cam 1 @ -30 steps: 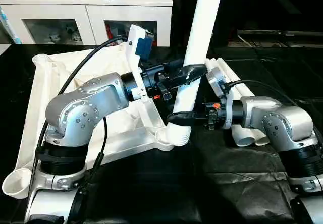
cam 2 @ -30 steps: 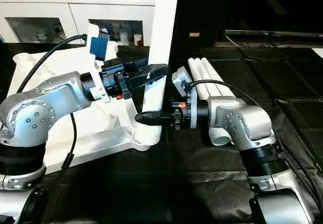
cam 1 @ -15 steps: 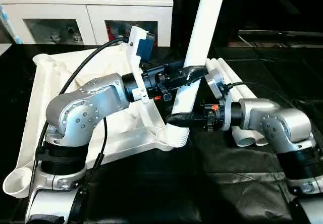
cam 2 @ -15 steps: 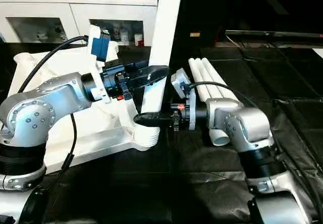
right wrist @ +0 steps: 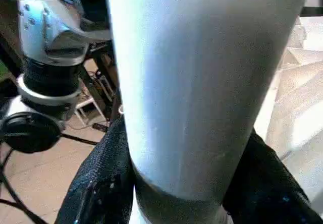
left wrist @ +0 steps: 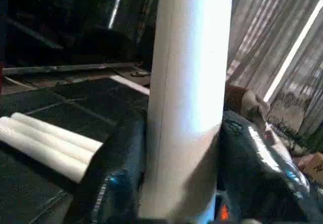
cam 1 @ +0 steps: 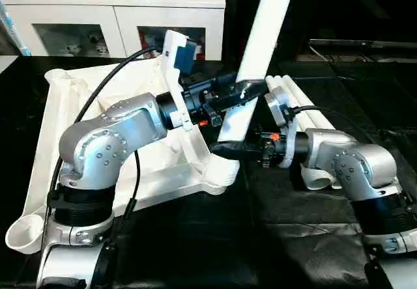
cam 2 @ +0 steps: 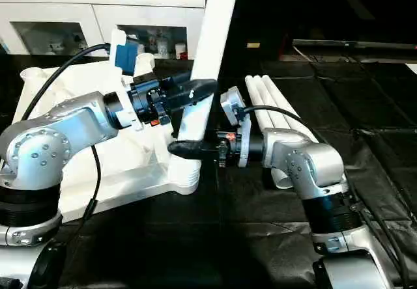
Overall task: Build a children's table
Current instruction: Pick table leg
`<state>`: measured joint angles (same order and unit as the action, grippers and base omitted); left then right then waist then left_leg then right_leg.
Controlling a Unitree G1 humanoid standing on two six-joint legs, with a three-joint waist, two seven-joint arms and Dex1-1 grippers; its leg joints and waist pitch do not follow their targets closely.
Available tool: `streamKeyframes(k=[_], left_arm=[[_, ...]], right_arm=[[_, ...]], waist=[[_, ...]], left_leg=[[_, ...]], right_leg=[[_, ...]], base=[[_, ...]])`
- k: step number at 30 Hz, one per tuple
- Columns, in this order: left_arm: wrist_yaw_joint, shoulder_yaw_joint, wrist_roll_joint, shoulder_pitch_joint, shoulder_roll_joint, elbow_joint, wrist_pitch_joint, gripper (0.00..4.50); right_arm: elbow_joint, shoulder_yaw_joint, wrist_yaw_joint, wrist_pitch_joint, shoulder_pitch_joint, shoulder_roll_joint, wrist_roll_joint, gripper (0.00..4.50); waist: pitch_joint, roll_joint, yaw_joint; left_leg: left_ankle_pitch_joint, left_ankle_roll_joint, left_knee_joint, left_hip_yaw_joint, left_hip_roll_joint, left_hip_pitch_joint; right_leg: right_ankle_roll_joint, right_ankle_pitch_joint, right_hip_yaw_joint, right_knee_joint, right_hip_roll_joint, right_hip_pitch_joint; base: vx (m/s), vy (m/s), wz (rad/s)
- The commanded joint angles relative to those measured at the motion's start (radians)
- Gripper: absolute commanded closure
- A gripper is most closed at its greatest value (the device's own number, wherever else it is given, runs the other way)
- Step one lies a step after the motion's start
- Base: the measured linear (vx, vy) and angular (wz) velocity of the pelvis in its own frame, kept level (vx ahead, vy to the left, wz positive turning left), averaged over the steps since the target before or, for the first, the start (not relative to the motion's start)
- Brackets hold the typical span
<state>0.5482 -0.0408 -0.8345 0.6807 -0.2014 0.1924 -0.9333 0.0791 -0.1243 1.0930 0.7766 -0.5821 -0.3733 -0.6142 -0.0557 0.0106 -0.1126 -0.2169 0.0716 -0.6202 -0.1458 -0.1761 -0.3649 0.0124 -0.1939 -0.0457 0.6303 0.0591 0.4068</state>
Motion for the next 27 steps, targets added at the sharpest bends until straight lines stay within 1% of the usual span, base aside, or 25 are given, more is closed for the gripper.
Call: streamKeyframes(k=[1, 3, 4, 5, 6, 7, 8, 9, 10, 11, 12, 13, 14, 16, 17, 18, 19, 20, 21, 22, 23, 24, 25, 27], left_arm=[[0.001, -0.003, -0.049, 0.033, 0.015, 0.051, 0.000, 1.77], [-0.003, -0.010, -0.054, 0.035, 0.021, 0.050, 0.002, 1.69], [-0.009, -0.017, -0.060, 0.037, 0.027, 0.050, 0.002, 1.52], [-0.024, -0.034, -0.070, 0.040, 0.040, 0.046, 0.004, 1.47], [-0.031, -0.040, -0.070, 0.040, 0.043, 0.044, 0.006, 1.45], [-0.035, -0.043, -0.070, 0.041, 0.045, 0.043, 0.007, 1.45], [-0.049, -0.052, -0.064, 0.043, 0.046, 0.038, 0.014, 1.45], [-0.054, -0.058, -0.063, 0.043, 0.046, 0.035, 0.017, 1.45], [-0.063, -0.071, -0.061, 0.043, 0.046, 0.029, 0.025, 1.45], [-0.064, -0.081, -0.063, 0.041, 0.041, 0.029, 0.029, 1.45], [-0.066, -0.093, -0.066, 0.037, 0.036, 0.028, 0.033, 1.45], [-0.066, -0.101, -0.069, 0.035, 0.032, 0.028, 0.033, 1.45], [-0.064, -0.121, -0.074, 0.024, 0.014, 0.028, 0.032, 1.45], [-0.064, -0.128, -0.076, 0.021, 0.008, 0.028, 0.031, 1.45], [-0.050, -0.146, -0.073, -0.001, -0.023, 0.034, 0.028, 1.45], [-0.034, -0.147, -0.062, -0.017, -0.046, 0.041, 0.031, 1.45], [-0.033, -0.147, -0.061, -0.018, -0.048, 0.042, 0.031, 1.45], [-0.010, -0.141, -0.036, -0.042, -0.084, 0.056, 0.039, 1.45], [0.003, -0.135, -0.019, -0.059, -0.103, 0.067, 0.047, 1.45], [0.013, -0.133, -0.011, -0.074, -0.118, 0.075, 0.052, 1.45], [0.043, -0.121, 0.012, -0.121, -0.163, 0.101, 0.056, 1.45], [0.060, -0.114, 0.024, -0.148, -0.189, 0.115, 0.057, 1.45], [0.072, -0.095, 0.043, -0.182, -0.221, 0.132, 0.061, 1.45], [0.092, -0.041, 0.099, -0.247, -0.286, 0.166, 0.083, 1.45]], right_arm=[[0.000, -0.005, -0.025, 0.006, 0.004, 0.003, 0.021, 2.59], [-0.001, -0.003, -0.032, -0.011, 0.010, 0.011, 0.028, 2.59], [0.001, 0.000, -0.038, -0.013, 0.011, 0.015, 0.028, 2.59], [0.003, 0.010, -0.057, -0.002, 0.014, 0.027, 0.020, 2.59], [0.003, 0.011, -0.064, -0.004, 0.017, 0.031, 0.021, 2.59], [0.002, 0.011, -0.068, -0.005, 0.019, 0.033, 0.022, 2.59], [0.002, 0.012, -0.086, -0.012, 0.026, 0.042, 0.026, 2.59], [0.003, 0.016, -0.097, -0.022, 0.030, 0.049, 0.029, 2.59], [0.004, 0.026, -0.121, -0.046, 0.038, 0.064, 0.034, 2.59], [0.004, 0.030, -0.137, -0.049, 0.041, 0.070, 0.037, 2.59], [0.003, 0.035, -0.155, -0.050, 0.045, 0.076, 0.041, 2.59], [0.002, 0.037, -0.161, -0.050, 0.047, 0.077, 0.044, 2.59], [-0.007, 0.043, -0.175, -0.061, 0.058, 0.082, 0.050, 2.59], [-0.010, 0.045, -0.180, -0.066, 0.062, 0.083, 0.051, 2.59], [-0.016, 0.056, -0.204, -0.107, 0.081, 0.090, 0.067, 2.59], [-0.014, 0.063, -0.225, -0.137, 0.091, 0.095, 0.082, 2.59], [-0.014, 0.064, -0.226, -0.139, 0.092, 0.096, 0.083, 2.59], [-0.011, 0.073, -0.262, -0.170, 0.105, 0.101, 0.105, 2.59], [-0.010, 0.073, -0.285, -0.181, 0.113, 0.101, 0.122, 2.59], [-0.010, 0.074, -0.302, -0.191, 0.119, 0.102, 0.133, 2.59], [-0.014, 0.080, -0.343, -0.213, 0.137, 0.108, 0.155, 2.59], [-0.018, 0.084, -0.363, -0.224, 0.148, 0.111, 0.166, 2.59], [-0.030, 0.089, -0.379, -0.229, 0.161, 0.112, 0.172, 2.59], [-0.059, 0.089, -0.397, -0.245, 0.188, 0.107, 0.192, 2.59]], waist=[[0.073, -0.005, -0.003], [0.073, -0.006, -0.003], [0.073, -0.005, -0.003], [0.073, -0.003, -0.003], [0.073, -0.004, -0.001], [0.072, -0.005, -0.001], [0.073, -0.002, -0.002], [0.072, -0.003, -0.001], [0.072, 0.001, -0.002], [0.072, -0.001, -0.002], [0.073, 0.002, -0.001], [0.072, 0.000, 0.000], [0.073, 0.003, -0.001], [0.072, 0.003, 0.000], [0.072, 0.003, 0.000], [0.073, 0.003, -0.001], [0.071, 0.003, 0.002], [0.071, 0.004, 0.002], [0.071, 0.005, 0.005], [0.071, 0.006, 0.005], [0.069, 0.005, 0.005], [0.068, 0.007, 0.009], [0.067, 0.003, 0.010], [0.066, 0.003, 0.011]], left_leg=[[-0.006, -0.019, 0.063, -0.001, -0.032, -0.005], [-0.004, -0.020, 0.063, 0.000, -0.032, -0.005], [-0.004, -0.019, 0.064, 0.000, -0.032, -0.004], [-0.007, -0.016, 0.063, 0.000, -0.031, -0.005], [-0.007, -0.016, 0.064, 0.000, -0.031, -0.006], [-0.010, -0.016, 0.064, 0.000, -0.032, -0.005], [-0.012, -0.015, 0.064, 0.001, -0.032, -0.004], [-0.012, -0.015, 0.064, 0.001, -0.032, -0.004], [-0.013, -0.011, 0.065, 0.001, -0.032, -0.004], [-0.012, -0.010, 0.064, 0.001, -0.032, -0.004], [-0.014, -0.007, 0.065, 0.002, -0.031, -0.003], [-0.016, -0.003, 0.066, 0.002, -0.030, -0.004], [-0.018, 0.002, 0.066, 0.002, -0.031, -0.002], [-0.024, 0.004, 0.067, 0.002, -0.031, -0.001], [-0.022, 0.003, 0.067, 0.002, -0.031, -0.002], [-0.018, 0.006, 0.067, 0.003, -0.033, -0.002], [-0.019, 0.009, 0.069, 0.002, -0.032, -0.003], [-0.024, 0.011, 0.070, 0.003, -0.033, 0.000], [-0.025, 0.013, 0.070, 0.001, -0.032, -0.001], [-0.029, 0.016, 0.071, 0.001, -0.033, 0.002], [-0.029, 0.017, 0.072, 0.002, -0.033, 0.001], [-0.040, 0.024, 0.075, 0.002, -0.034, 0.000], [-0.048, 0.026, 0.076, 0.001, -0.035, 0.002], [-0.058, 0.025, 0.078, 0.000, -0.035, 0.003]], right_leg=[[0.238, -0.054, 0.041, -0.061, 0.066, -0.072], [0.237, -0.053, 0.041, -0.061, 0.066, -0.072], [0.238, -0.051, 0.040, -0.060, 0.066, -0.071], [0.237, -0.055, 0.040, -0.060, 0.066, -0.072], [0.236, -0.055, 0.040, -0.061, 0.066, -0.072], [0.235, -0.058, 0.040, -0.063, 0.066, -0.071], [0.232, -0.062, 0.040, -0.063, 0.066, -0.070], [0.231, -0.062, 0.040, -0.063, 0.066, -0.070], [0.229, -0.062, 0.040, -0.064, 0.066, -0.069], [0.229, -0.060, 0.040, -0.064, 0.066, -0.070], [0.228, -0.060, 0.039, -0.064, 0.066, -0.070], [0.227, -0.062, 0.039, -0.063, 0.065, -0.071], [0.225, -0.061, 0.040, -0.062, 0.065, -0.070], [0.222, -0.061, 0.039, -0.062, 0.064, -0.069], [0.222, -0.058, 0.039, -0.062, 0.064, -0.069], [0.219, -0.057, 0.039, -0.060, 0.066, -0.068], [0.213, -0.063, 0.039, -0.060, 0.065, -0.067], [0.206, -0.080, 0.039, -0.063, 0.066, -0.065], [0.204, -0.082, 0.039, -0.062, 0.064, -0.065], [0.200, -0.086, 0.039, -0.063, 0.064, -0.063], [0.197, -0.092, 0.040, -0.064, 0.064, -0.063], [0.193, -0.105, 0.040, -0.062, 0.064, -0.062], [0.187, -0.115, 0.041, -0.066, 0.064, -0.062], [0.180, -0.126, 0.041, -0.064, 0.062, -0.060]], base=[[0.000, 0.000, 0.00], [0.000, 0.000, 0.00], [0.000, 0.000, 0.00], [0.000, 0.000, 0.00], [0.000, 0.000, 0.00], [0.000, 0.000, 0.00], [0.000, 0.000, 0.00], [0.000, 0.000, 0.00], [0.000, 0.000, 0.00], [0.000, 0.000, 0.00], [0.000, 0.000, 0.00], [0.000, 0.000, 0.00], [0.000, 0.000, 0.00], [0.000, 0.000, 0.00], [0.000, 0.000, 0.00], [0.000, 0.000, 0.00], [0.000, 0.000, 0.00], [0.000, 0.000, 0.00], [0.000, 0.000, 0.00], [0.000, 0.000, 0.00], [0.000, 0.000, 0.00], [0.000, 0.000, 0.00], [0.000, 0.000, 0.00], [0.000, 0.000, 0.00]])
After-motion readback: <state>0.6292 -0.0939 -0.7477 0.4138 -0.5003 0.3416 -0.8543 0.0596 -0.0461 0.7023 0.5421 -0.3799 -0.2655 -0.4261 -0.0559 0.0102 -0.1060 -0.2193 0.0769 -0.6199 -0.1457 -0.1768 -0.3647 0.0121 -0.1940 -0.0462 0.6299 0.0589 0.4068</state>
